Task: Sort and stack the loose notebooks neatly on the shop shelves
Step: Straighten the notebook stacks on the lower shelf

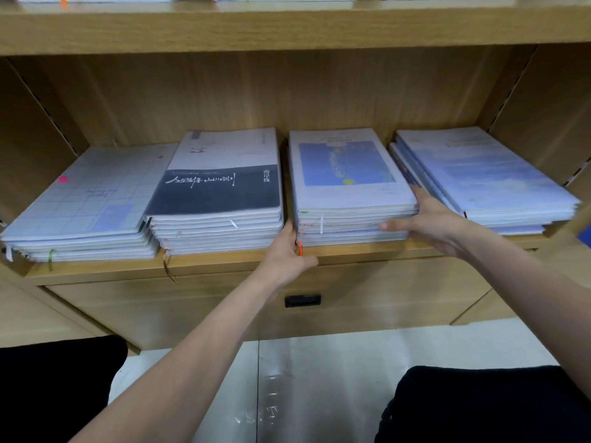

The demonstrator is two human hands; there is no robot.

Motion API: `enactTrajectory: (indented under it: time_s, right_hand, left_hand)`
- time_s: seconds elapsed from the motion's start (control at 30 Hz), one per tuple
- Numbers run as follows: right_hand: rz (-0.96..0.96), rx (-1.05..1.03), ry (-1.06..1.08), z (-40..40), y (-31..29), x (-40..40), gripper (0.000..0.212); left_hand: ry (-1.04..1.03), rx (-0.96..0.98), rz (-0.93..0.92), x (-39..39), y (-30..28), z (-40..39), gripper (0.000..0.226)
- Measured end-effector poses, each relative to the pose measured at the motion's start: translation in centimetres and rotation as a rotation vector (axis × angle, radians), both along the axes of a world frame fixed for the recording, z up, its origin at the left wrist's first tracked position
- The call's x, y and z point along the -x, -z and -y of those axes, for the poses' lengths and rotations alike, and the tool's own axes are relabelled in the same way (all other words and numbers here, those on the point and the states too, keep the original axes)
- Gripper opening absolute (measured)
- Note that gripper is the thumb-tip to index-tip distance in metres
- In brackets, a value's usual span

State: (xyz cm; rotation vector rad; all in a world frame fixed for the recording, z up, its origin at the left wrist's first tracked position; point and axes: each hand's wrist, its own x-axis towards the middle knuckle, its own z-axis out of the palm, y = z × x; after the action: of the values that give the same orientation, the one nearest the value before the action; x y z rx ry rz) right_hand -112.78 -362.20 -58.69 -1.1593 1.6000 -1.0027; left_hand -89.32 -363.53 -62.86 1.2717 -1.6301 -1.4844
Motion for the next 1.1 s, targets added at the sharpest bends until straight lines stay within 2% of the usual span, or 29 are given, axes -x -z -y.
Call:
enactTrajectory:
  time_s: [0.17,0.37,0.5,0.63,0.83,0.97,1.1]
  right_hand:
    - [0.004,-0.001,-0.008,-0.3,0.0,0.1,0.075]
    - [-0.049,0.04,0.011,-0.7,0.0,-0.2,0.08]
    - [-0.102,0.046,0.024,-0.6,0.6,0.0,0.083]
    - [-0.075,0.042,0.023,-0.3,0.7,0.0,0.074]
    - [-0.082,0.003,0.044,0.0,1.1,0.5,0.076]
    - [-0.093,0.002,0.018,-0.5,0.8,0.6,0.082]
    - [-0.1,0.062,0.016,-0.7,0.1,0.6,0.087]
  left_hand:
    - [-0.038,-0.011,0.003,0.5,0.8,0.1,0.079]
    - [0.03,-0.018,0.067,0.1,0.6,0.4,0.091]
    - [-0.011,-0.064,-0.024,-0.3,0.0,0.2,0.082]
    - [-0.023,-0.07,-0.059,-0.6,-0.2,-0.2,0.083]
    - [-0.001,-0.022,-0.024,0.3,-0.4,-0.6,0.078]
    - [0.015,0.024,0.07,-0.2,-0.4,-0.1,0.082]
    - [-0.04,0.075,0.008,-0.1,-1.2,-0.2,0.084]
